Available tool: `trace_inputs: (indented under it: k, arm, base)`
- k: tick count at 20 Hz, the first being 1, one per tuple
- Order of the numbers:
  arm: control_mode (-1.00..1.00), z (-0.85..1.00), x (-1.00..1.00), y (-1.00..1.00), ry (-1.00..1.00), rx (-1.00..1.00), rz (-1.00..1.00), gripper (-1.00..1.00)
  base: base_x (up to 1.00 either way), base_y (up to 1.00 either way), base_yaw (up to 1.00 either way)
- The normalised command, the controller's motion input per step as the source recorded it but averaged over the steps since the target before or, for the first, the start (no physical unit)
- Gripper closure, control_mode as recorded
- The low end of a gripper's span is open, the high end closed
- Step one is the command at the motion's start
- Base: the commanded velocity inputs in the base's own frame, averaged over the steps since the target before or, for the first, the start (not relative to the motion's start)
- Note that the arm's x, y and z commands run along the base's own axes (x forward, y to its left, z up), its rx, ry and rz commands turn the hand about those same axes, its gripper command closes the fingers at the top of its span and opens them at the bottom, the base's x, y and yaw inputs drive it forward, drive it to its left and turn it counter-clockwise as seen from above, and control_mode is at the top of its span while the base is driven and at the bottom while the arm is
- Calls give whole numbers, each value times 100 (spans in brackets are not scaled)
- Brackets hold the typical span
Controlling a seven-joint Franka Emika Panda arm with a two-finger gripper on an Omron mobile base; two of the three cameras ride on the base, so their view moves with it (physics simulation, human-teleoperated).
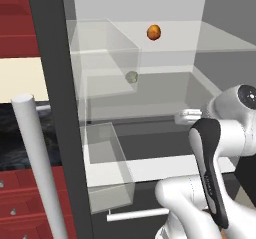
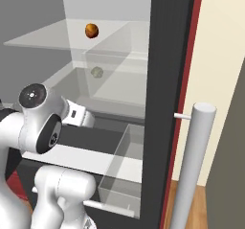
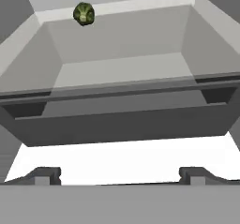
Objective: Pick up the orange and peach from the fridge and place one fruit on each plate on the dining counter.
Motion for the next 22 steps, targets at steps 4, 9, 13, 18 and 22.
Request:
trace_inputs:
  k: [4,9,13,18,22]
  arm:
    - [-100,66,-14,11,-42,-2,0,-100]
    - [-100,93,-9,3,-27,-7,0,-100]
    - [-100,100,0,2,-8,-12,0,-100]
    - [-100,90,0,1,-5,-9,0,-100]
    - [-100,53,6,1,-17,0,1,-100]
  base:
    - [0,0,0]
    - [0,0,0]
    - [0,0,0]
    - [0,0,0]
    - [0,0,0]
